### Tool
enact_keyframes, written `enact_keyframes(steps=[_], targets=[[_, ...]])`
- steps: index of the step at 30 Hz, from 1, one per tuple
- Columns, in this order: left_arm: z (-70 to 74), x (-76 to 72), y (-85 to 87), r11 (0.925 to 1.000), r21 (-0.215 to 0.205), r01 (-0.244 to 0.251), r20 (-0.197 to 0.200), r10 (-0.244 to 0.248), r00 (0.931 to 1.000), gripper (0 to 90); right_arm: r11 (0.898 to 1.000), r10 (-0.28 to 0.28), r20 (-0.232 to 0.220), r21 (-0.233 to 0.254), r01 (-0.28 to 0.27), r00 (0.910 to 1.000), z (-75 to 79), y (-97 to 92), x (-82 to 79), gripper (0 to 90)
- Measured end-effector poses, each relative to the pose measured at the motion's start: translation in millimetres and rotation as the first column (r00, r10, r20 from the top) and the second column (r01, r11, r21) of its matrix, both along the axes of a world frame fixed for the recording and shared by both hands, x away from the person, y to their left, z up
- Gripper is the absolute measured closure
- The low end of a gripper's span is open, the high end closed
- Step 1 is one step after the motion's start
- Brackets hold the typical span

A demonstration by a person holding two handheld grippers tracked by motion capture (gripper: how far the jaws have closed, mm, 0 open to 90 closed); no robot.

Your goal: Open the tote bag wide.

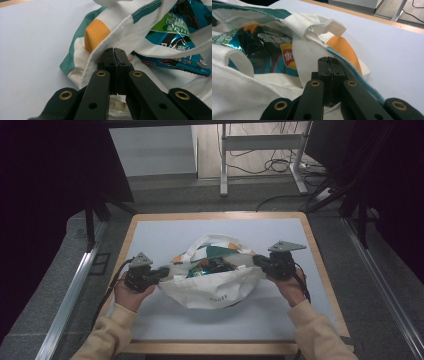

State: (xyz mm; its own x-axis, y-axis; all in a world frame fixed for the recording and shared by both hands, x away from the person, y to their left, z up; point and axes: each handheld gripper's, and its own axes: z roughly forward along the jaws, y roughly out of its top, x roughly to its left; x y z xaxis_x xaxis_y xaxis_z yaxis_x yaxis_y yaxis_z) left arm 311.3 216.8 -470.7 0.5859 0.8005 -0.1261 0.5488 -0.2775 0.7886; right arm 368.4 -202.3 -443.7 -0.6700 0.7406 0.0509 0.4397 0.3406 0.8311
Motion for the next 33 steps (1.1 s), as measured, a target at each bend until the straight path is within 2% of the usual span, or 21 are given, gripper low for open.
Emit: enact_keyframes(steps=[8, 13, 16, 18, 19, 20, 21, 22, 23, 25, 28, 29, 32, 33], targets=[[-9.8, -0.3, -1.5, 0.9998, 0.018, 0.002, -0.022, -0.002, 0.9998, 89.9, 1.000, 0.002, -0.030, -0.004, -0.002, 0.9996, -14.5, -0.1, -0.3, 89.3], [-6.0, -2.3, -1.1, 0.9998, 0.017, 0.004, -0.013, -0.003, 0.9999, 89.9, 1.000, -0.002, -0.019, 0.002, 0.002, 0.9998, -12.9, 0.0, -1.6, 89.3], [0.4, -5.7, -1.0, 0.9999, 0.011, 0.006, 0.002, -0.006, 1.0000, 89.9, 1.000, -0.004, -0.003, 0.006, 0.004, 1.0000, -8.4, -0.2, -3.2, 89.2], [10.1, -10.7, -2.5, 0.9999, 0.011, 0.013, 0.030, -0.013, 0.9995, 89.8, 1.000, -0.002, 0.020, 0.028, 0.002, 0.9998, 1.5, -0.7, -6.2, 89.2], [21.7, -15.8, -5.4, 0.9997, 0.018, 0.018, 0.064, -0.020, 0.9978, 89.8, 0.999, 0.002, 0.028, 0.037, -0.003, 0.9996, 5.4, -0.4, -7.3, 89.2], [21.7, -15.8, -5.4, 0.9997, 0.018, 0.018, 0.064, -0.020, 0.9978, 89.8, 0.999, 0.011, 0.034, 0.046, -0.012, 0.9994, 9.5, 0.4, -8.6, 89.2], [33.9, -20.7, -8.4, 0.9995, 0.020, 0.023, 0.094, -0.025, 0.9952, 89.8, 0.998, 0.015, 0.039, 0.054, -0.017, 0.9991, 13.6, 2.2, -10.5, 89.2], [40.0, -22.8, -10.0, 0.9994, 0.020, 0.028, 0.110, -0.030, 0.9934, 89.8, 0.998, 0.023, 0.050, 0.057, -0.026, 0.9985, 17.7, 4.3, -12.4, 89.2], [40.0, -22.8, -10.0, 0.9994, 0.020, 0.028, 0.110, -0.030, 0.9934, 89.8, 0.998, 0.023, 0.050, 0.057, -0.026, 0.9985, 17.7, 4.3, -12.4, 89.2], [56.1, -24.5, -15.5, 0.9987, 0.018, 0.048, 0.144, -0.050, 0.9882, 89.8, 0.996, 0.054, 0.077, 0.063, -0.059, 0.9956, 29.4, 12.0, -18.7, 89.2], [65.1, -19.3, -25.7, 0.9969, 0.027, 0.074, 0.149, -0.078, 0.9858, 89.8, 0.994, 0.083, 0.097, 0.068, -0.090, 0.9918, 39.6, 21.1, -23.7, 89.2], [66.0, -16.2, -29.8, 0.9953, 0.043, 0.087, 0.144, -0.092, 0.9852, 89.8, 0.992, 0.092, 0.102, 0.072, -0.099, 0.9906, 42.8, 24.1, -24.8, 89.2], [64.8, -8.4, -37.8, 0.9930, 0.052, 0.106, 0.128, -0.112, 0.9855, 89.8, 0.989, 0.114, 0.104, 0.083, -0.123, 0.9880, 49.7, 33.1, -25.6, 89.2], [63.3, -3.9, -40.6, 0.9922, 0.044, 0.117, 0.111, -0.121, 0.9864, 89.8, 0.988, 0.120, 0.100, 0.082, -0.129, 0.9877, 50.7, 36.4, -25.5, 89.2]])
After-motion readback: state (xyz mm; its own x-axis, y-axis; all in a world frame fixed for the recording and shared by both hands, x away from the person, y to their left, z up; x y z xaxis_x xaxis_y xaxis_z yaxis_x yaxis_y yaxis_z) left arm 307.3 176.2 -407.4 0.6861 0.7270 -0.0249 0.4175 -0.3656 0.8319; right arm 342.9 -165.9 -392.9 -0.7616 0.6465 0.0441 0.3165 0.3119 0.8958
